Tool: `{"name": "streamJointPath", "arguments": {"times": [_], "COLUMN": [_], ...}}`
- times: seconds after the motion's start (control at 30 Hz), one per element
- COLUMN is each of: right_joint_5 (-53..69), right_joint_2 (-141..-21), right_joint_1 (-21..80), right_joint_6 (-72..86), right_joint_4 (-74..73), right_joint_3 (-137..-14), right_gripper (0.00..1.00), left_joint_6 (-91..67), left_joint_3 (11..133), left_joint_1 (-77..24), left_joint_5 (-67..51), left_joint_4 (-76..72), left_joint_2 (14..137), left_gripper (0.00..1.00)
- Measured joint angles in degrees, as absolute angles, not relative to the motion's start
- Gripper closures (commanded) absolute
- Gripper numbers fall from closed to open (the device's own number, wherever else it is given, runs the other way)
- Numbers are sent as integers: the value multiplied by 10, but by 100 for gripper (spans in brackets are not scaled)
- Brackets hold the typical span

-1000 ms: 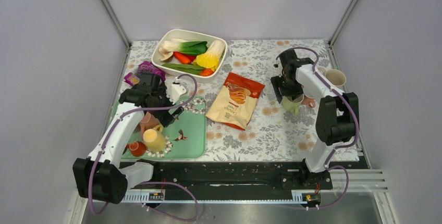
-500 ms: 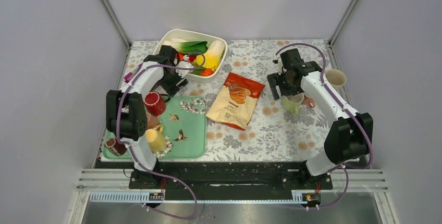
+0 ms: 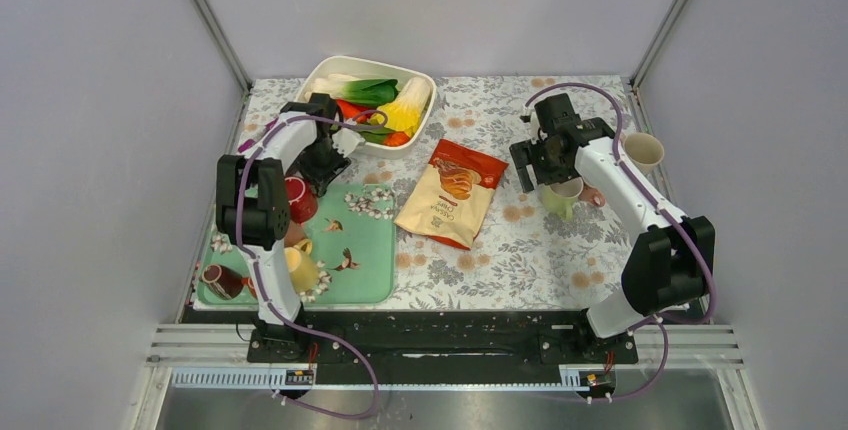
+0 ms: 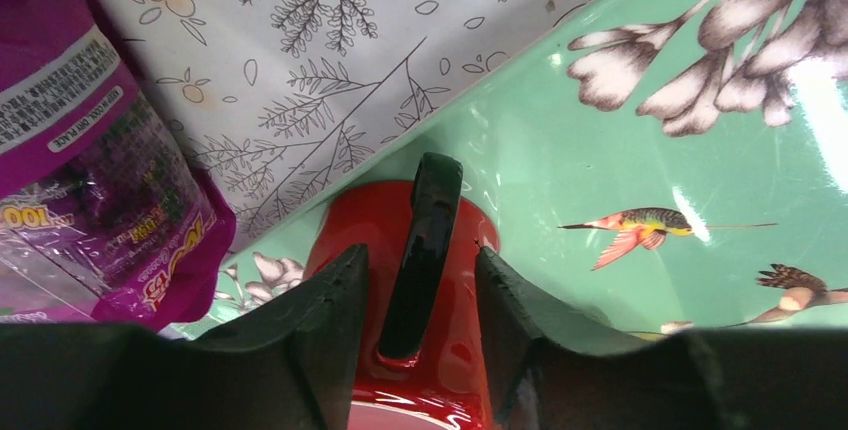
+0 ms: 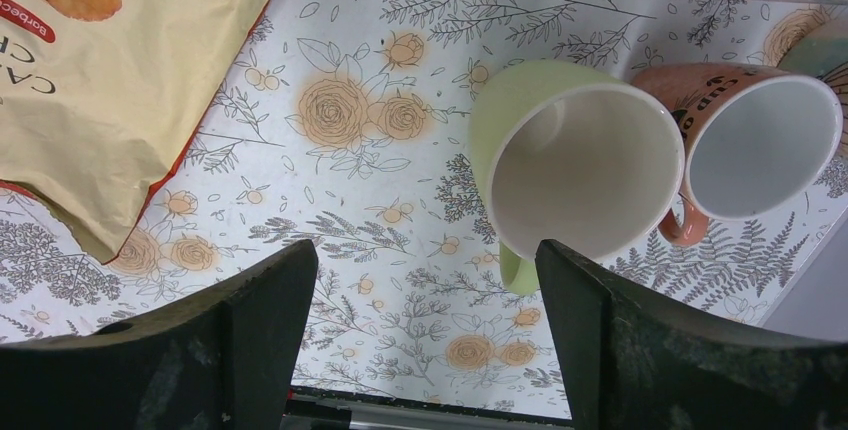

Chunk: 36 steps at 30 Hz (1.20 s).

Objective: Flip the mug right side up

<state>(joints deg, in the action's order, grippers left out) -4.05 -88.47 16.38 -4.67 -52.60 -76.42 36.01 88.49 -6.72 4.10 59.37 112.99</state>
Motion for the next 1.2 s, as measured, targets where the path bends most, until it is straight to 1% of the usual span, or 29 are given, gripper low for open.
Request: {"name": "streamJointPath", "arguments": {"times": [0.03, 0.1, 0.13, 0.17, 0.3, 0.47, 0.63, 0.73, 0.8, 0.83, 0.97, 1.1, 1.2], "right_joint_5": [-41, -41, -41, -41, -40, -39, -8, 58, 120, 148, 239, 289, 313], "right_joint_2": [-885, -885, -885, -885, -885, -880, -822, -779, -766, -768, -825, -890, -926], "right_joint_1": [164, 165, 166, 166, 170, 188, 246, 310, 352, 370, 422, 458, 467], "right_joint_6": [-46, -47, -47, -47, -46, -44, -17, 17, 58, 84, 194, 295, 365], "right_joint_4": [-526, -526, -526, -526, -526, -524, -464, -369, -273, -219, -4, 169, 274], "right_joint_3": [-764, -764, -764, -764, -764, -764, -728, -676, -632, -611, -554, -525, -521], "right_gripper": [10, 10, 10, 10, 10, 11, 11, 10, 9, 2, 1, 0, 1], "left_joint_6": [359, 358, 355, 363, 345, 335, 325, 315, 307, 302, 273, 235, 219], "left_joint_3": [885, 885, 885, 885, 887, 883, 848, 827, 814, 807, 786, 777, 777], "left_joint_1": [-67, -67, -67, -67, -67, -67, -68, -69, -69, -69, -69, -75, -81], "left_joint_5": [41, 41, 41, 43, 14, -57, -129, -171, -205, -226, -299, -371, -411], "left_joint_4": [594, 596, 595, 597, 611, 615, 599, 591, 582, 577, 564, 557, 551], "left_joint_2": [1130, 1130, 1130, 1130, 1130, 1116, 1035, 974, 938, 921, 884, 839, 797], "left_gripper": [65, 90, 97, 100, 100, 100, 100, 100, 100, 100, 100, 100, 100]}}
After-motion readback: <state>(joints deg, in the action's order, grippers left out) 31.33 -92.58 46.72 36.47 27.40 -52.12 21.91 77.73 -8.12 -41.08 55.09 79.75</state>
